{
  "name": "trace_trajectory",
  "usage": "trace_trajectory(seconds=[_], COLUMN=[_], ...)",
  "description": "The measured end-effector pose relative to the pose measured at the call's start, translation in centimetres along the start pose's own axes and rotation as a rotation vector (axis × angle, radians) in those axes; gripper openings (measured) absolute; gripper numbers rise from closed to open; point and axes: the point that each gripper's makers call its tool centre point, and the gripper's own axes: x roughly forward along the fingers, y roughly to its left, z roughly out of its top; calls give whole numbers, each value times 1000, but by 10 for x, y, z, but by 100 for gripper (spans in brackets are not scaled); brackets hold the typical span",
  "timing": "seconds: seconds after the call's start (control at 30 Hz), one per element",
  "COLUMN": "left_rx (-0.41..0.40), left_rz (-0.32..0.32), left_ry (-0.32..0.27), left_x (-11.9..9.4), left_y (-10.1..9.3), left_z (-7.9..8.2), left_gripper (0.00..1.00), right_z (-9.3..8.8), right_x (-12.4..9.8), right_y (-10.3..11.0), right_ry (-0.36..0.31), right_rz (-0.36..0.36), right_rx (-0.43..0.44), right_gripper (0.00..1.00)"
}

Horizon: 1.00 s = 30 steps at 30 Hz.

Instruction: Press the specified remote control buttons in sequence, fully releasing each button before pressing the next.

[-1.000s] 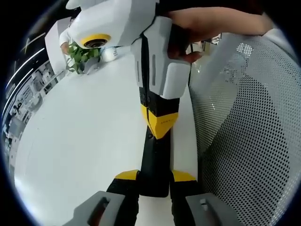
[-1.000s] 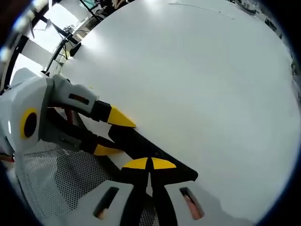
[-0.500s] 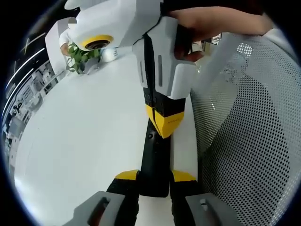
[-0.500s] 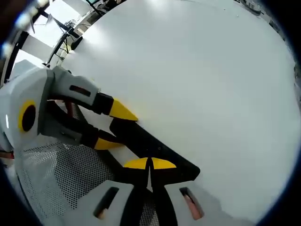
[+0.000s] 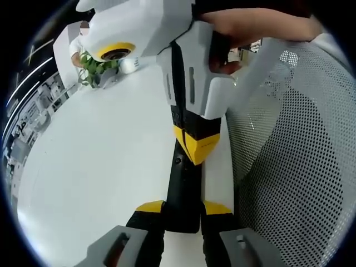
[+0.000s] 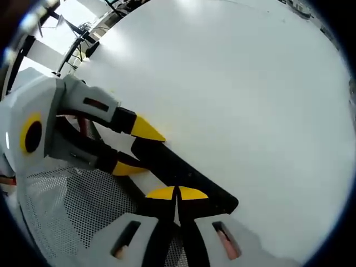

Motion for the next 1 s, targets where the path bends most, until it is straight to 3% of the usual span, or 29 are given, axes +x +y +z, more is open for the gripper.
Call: trace_trajectory(seconds=[0.2, 0.27, 0.3, 0.43, 0.57, 0.73, 0.83, 1.0], left_rx=[-1, -2, -2, -3, -11, -14, -15, -19], left_rz=[2, 3, 4, 5, 3, 2, 0, -1], left_ry=[-2, -3, -3, -6, -9, -9, -10, -11], left_x=[0, 0, 0, 0, 0, 0, 0, 0], left_y=[0, 0, 0, 0, 0, -1, -1, -1], left_z=[0, 0, 0, 0, 0, 0, 0, 0], left_gripper=[25, 25, 25, 25, 25, 25, 25, 25], right_z=[-5, -2, -3, -2, -3, 1, 8, 13], right_x=[3, 3, 1, 2, 0, -3, -5, -7], right_y=[3, 3, 2, 3, 1, -2, 2, 3], right_ry=[16, 7, 21, 21, 23, -3, -43, -68], right_rz=[44, 27, 2, -13, 25, 7, 45, 48], right_rx=[47, 26, -25, -42, 36, 39, 62, 73], right_gripper=[0, 0, 0, 0, 0, 0, 0, 0])
